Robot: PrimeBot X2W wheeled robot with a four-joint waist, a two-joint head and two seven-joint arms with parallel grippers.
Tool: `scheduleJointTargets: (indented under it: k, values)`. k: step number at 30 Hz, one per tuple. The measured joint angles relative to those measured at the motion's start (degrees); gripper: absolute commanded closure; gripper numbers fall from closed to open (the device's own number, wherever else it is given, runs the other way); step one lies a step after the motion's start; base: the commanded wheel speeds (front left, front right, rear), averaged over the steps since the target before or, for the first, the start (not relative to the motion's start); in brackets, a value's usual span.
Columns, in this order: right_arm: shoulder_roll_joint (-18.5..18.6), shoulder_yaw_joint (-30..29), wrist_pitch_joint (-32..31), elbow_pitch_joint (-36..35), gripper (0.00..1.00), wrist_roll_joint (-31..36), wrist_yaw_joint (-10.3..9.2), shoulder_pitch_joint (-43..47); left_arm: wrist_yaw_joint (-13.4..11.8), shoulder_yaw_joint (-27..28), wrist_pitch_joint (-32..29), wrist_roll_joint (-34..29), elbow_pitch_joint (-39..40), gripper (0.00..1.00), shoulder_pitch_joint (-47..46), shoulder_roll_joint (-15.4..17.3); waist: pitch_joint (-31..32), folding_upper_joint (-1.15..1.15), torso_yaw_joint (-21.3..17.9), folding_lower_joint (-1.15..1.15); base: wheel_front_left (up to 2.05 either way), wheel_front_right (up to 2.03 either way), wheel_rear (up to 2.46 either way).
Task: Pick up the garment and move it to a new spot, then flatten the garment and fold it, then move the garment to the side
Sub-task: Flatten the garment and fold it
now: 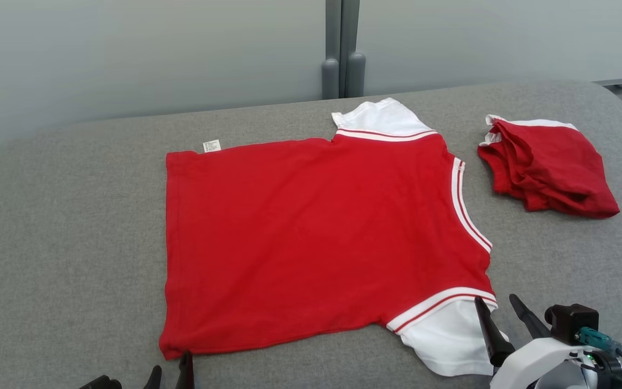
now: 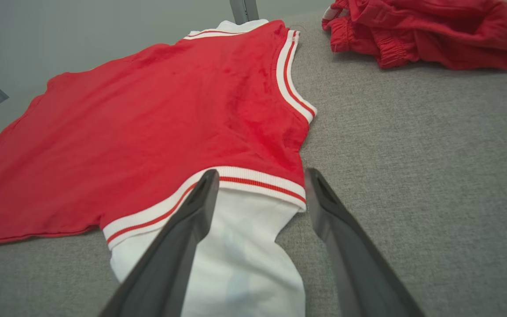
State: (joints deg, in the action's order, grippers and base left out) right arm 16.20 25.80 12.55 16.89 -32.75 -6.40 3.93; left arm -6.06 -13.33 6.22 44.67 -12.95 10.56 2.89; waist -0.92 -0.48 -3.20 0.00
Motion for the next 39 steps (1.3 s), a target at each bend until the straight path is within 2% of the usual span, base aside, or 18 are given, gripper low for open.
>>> scheduleJointTargets:
  k: [8,13,15,17,19,22,24,36,37,38,39]
  values:
    - [0.0,0.1,0.0,0.3,0.0,0.0,0.41,-0.2,0.4,1.5,-1.2,7.3,-1.3,0.0,-1.1,-0.1,-2.0,0.0,-1.3,0.0,0.0,0.0,0.0]
    - [0.2,0.5,-0.1,1.7,0.0,0.0,0.92,-0.1,1.0,2.0,-1.2,18.3,-1.0,0.0,-3.0,-0.1,-2.6,0.0,-1.6,0.0,0.0,0.0,0.0]
    - [0.3,0.6,-0.5,2.1,0.0,0.0,1.34,0.0,1.0,1.9,-1.2,21.1,-1.0,0.11,-3.2,-0.1,-2.7,0.0,-1.6,0.0,0.0,0.0,0.0]
    - [0.4,1.0,-0.8,2.5,0.0,-0.1,1.7,0.1,1.0,1.8,-1.2,22.2,-1.1,0.45,-3.4,-0.1,-2.8,0.0,-1.6,0.0,0.0,0.0,0.0]
    - [0.6,1.6,-1.4,3.0,0.0,-0.1,2.38,0.2,1.0,1.6,-1.2,22.2,-1.5,0.65,-3.7,-0.1,-3.0,0.0,-1.6,0.0,0.0,0.0,0.0]
    - [0.5,2.4,-2.1,3.7,0.0,-0.6,2.97,0.6,1.0,0.9,-1.2,22.4,-2.1,0.82,-4.0,-0.1,-3.3,0.0,-1.6,0.0,0.0,0.0,0.0]
    - [0.5,2.5,-2.5,4.2,0.0,-0.9,3.37,1.0,1.0,0.3,-1.2,22.8,-2.8,1.0,-4.6,-0.1,-3.5,0.0,-1.6,0.0,0.0,0.0,0.0]
    - [0.1,3.1,-3.6,4.3,0.0,-4.3,6.53,2.6,1.3,-1.3,1.0,22.8,-4.0,1.0,-8.3,-0.2,-4.6,0.0,-1.3,0.0,0.0,0.0,0.0]
    - [0.0,3.1,-3.6,4.3,0.38,-4.7,6.77,2.7,1.3,-1.3,1.1,22.8,-4.3,1.0,-8.3,-0.2,-4.6,0.0,-1.3,0.0,0.0,0.0,0.0]
    - [0.0,3.0,-3.6,4.3,0.51,-4.8,6.9,2.6,1.3,-1.3,1.4,22.8,-4.5,1.0,-8.3,-0.2,-4.7,0.0,-1.3,0.0,0.0,0.0,0.0]
    - [0.1,3.0,-3.8,4.3,0.69,-4.9,6.95,2.6,1.3,-1.4,1.5,22.8,-4.8,1.0,-8.3,-0.2,-4.8,0.0,-1.4,0.0,0.0,0.0,0.0]
